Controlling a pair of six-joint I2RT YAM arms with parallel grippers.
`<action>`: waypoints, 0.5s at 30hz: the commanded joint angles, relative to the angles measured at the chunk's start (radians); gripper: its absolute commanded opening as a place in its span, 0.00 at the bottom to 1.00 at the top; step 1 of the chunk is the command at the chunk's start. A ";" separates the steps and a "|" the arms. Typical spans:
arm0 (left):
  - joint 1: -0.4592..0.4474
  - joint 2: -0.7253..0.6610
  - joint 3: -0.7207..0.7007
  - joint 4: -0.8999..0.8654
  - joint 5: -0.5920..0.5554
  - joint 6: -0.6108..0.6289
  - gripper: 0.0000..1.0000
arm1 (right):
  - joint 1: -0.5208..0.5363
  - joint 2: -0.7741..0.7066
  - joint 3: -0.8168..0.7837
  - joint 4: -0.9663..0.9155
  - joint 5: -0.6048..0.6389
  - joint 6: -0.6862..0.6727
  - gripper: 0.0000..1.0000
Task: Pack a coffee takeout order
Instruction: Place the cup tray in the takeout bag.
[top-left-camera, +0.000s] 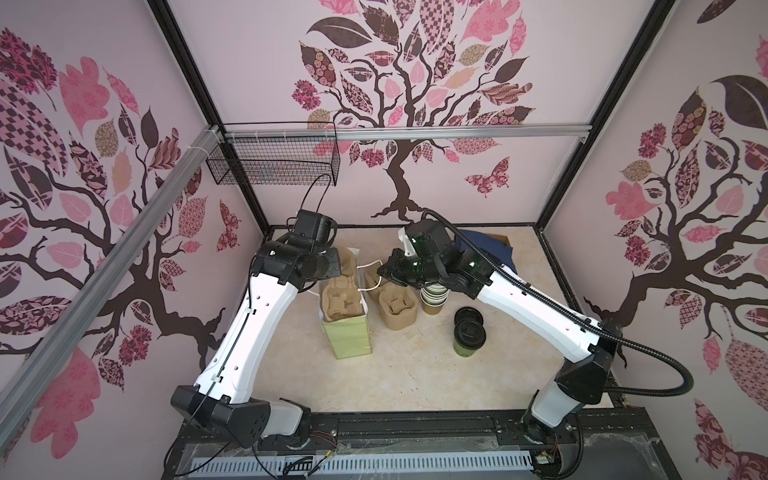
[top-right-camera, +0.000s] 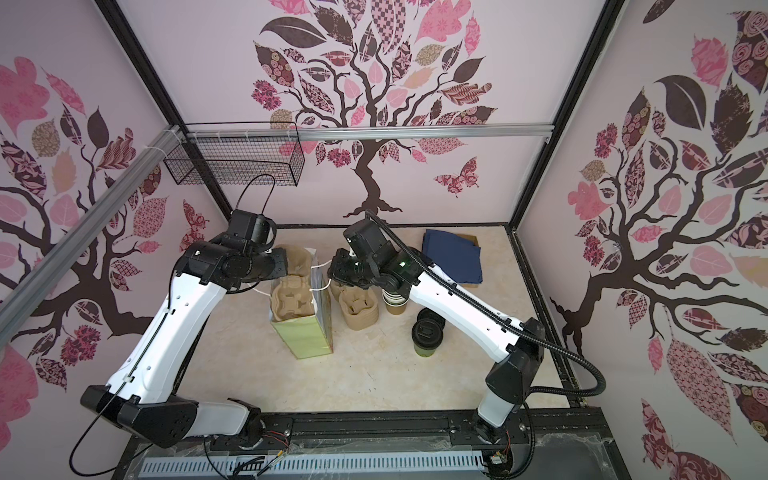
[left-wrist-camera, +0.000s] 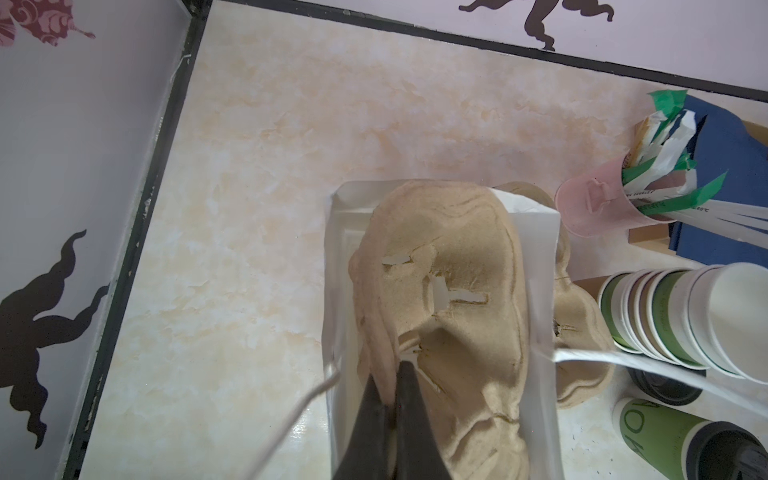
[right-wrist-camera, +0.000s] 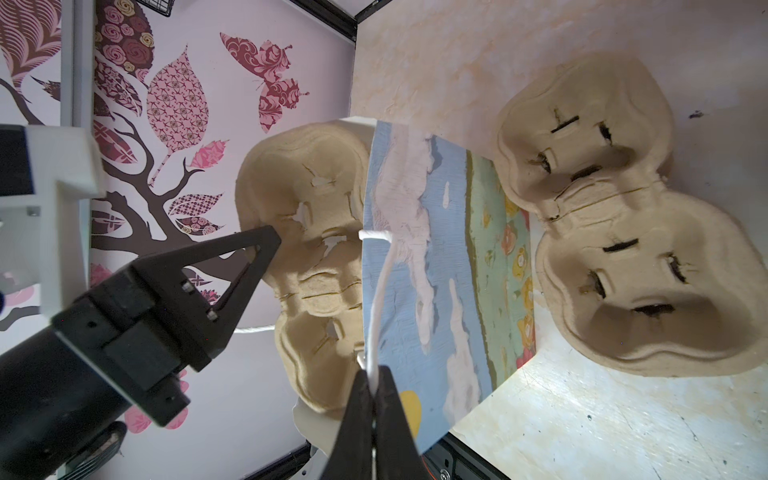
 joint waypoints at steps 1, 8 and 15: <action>0.010 -0.028 -0.044 0.033 0.026 -0.017 0.00 | 0.007 -0.024 0.042 -0.001 -0.003 0.000 0.00; 0.036 -0.032 -0.113 0.095 0.085 -0.035 0.00 | 0.007 -0.018 0.045 0.001 -0.011 -0.001 0.00; 0.040 -0.030 -0.170 0.131 0.094 -0.037 0.00 | 0.008 -0.014 0.050 0.001 -0.014 -0.002 0.00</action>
